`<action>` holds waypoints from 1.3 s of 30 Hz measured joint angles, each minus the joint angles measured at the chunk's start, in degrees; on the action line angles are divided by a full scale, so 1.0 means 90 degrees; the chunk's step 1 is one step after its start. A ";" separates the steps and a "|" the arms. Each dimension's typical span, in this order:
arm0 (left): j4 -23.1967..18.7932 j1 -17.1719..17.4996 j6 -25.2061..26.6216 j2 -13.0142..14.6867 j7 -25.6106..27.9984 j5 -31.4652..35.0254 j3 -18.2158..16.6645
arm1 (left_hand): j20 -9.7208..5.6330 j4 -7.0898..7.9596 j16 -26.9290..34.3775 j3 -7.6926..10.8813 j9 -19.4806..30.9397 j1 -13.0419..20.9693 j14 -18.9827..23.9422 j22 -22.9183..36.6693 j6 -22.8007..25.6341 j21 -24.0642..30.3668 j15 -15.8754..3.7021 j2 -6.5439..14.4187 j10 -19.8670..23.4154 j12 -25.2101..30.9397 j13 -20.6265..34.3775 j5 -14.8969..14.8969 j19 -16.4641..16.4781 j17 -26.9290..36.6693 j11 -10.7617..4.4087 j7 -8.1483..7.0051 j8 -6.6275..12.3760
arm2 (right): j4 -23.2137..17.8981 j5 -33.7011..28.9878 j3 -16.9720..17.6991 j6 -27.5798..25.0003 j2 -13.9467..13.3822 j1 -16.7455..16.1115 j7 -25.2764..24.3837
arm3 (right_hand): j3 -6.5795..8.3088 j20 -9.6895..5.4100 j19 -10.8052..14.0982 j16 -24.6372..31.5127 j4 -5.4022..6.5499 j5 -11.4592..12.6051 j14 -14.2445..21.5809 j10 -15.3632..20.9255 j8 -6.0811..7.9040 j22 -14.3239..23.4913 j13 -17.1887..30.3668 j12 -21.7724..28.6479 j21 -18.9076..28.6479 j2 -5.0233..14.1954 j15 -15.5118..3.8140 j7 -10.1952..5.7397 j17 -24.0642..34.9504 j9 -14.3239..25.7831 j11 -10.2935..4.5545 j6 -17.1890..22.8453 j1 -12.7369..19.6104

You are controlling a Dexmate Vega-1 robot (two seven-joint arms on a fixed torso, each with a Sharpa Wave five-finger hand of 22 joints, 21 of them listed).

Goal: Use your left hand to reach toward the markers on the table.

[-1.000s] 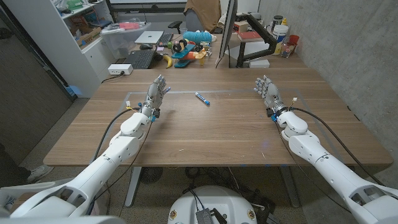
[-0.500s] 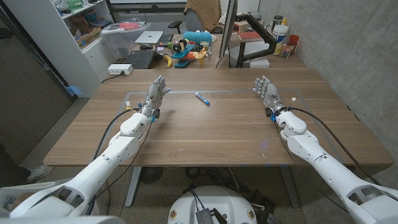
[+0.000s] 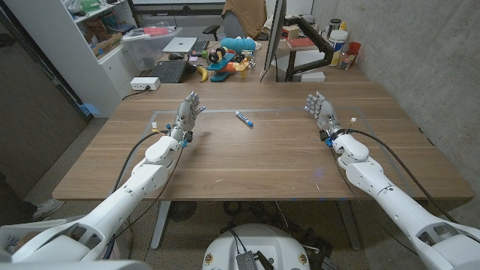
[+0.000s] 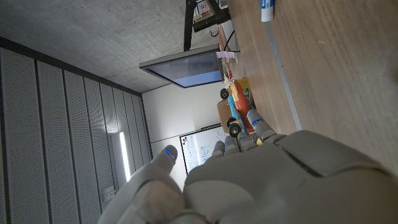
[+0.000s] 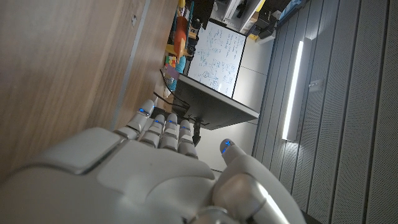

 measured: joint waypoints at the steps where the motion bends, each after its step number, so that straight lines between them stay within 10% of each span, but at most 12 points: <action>1: -0.0001 0.0000 0.0000 0.0000 0.0000 0.0000 0.0001 | 0.0000 0.0000 0.0000 0.0000 0.0012 0.0000 0.0000 0.0000 -0.0023 0.0000 0.0000 0.0000 0.0001 0.0020 0.0000 0.0000 0.0000 -0.0006 -0.0001 -0.0026 0.0020 | 0.0002 -0.0001 0.0001 0.0000 0.0000 0.0001 0.0002 | 0.0000 0.0000 0.0000 0.0000 0.0000 0.0000 0.0000 0.0000 0.0000 0.0000 0.0000 0.0000 0.0000 0.0000 0.0000 0.0000 0.0000 0.0000 0.0000 0.0000 0.0000; 12: -0.0067 -0.0002 -0.0014 0.0013 0.0496 0.0338 0.0030 | 0.0047 -0.0010 0.0050 0.0062 0.0029 0.0034 -0.0024 -0.0017 -0.0011 0.0025 0.0024 0.0034 0.0003 0.0065 0.0000 0.0000 -0.0046 -0.0012 -0.0070 -0.0174 0.0091 | 0.0059 -0.0006 0.0024 0.0000 0.0020 0.0022 0.0040 | 0.0000 0.0000 0.0000 0.0000 0.0000 0.0000 0.0000 -0.0001 0.0000 0.0000 -0.0001 0.0000 0.0000 -0.0018 0.0000 0.0000 0.0000 -0.0001 0.0000 0.0000 0.0018; 19: -0.0367 -0.0020 0.0147 0.0144 0.0848 0.0568 0.0125 | 0.0505 -0.0035 0.0050 0.0088 0.0029 0.0034 -0.0019 -0.0017 -0.0010 0.0024 0.0324 0.0034 0.0002 0.0064 0.0031 -0.0001 -0.0044 0.0006 0.0229 -0.0311 0.0091 | 0.0100 -0.0004 0.0047 0.0012 0.0022 0.0025 0.0116 | 0.0000 0.0000 0.0000 0.0000 0.0000 0.0000 0.0000 -0.0001 0.0000 -0.0001 -0.0001 0.0000 0.0000 -0.0018 0.0000 0.0000 -0.0001 -0.0001 -0.0001 -0.0001 0.0018; 39: -0.0997 -0.0082 0.0807 0.0496 0.1585 0.1094 0.0241 | 0.0538 -0.0043 0.0050 0.0132 0.0059 0.0059 0.0005 0.0000 -0.0034 0.0024 0.0301 0.0059 0.0001 0.0064 0.0031 -0.0001 -0.0010 0.0005 0.0088 -0.0333 0.0091 | 0.0141 0.0051 0.0091 0.0085 0.0022 0.0009 0.0238 | 0.0000 0.0000 0.0001 0.0000 0.0000 0.0000 0.0000 0.0024 0.0000 -0.0001 -0.0001 0.0000 -0.0038 -0.0018 0.0000 -0.0034 -0.0001 -0.0001 0.0023 0.0033 0.0017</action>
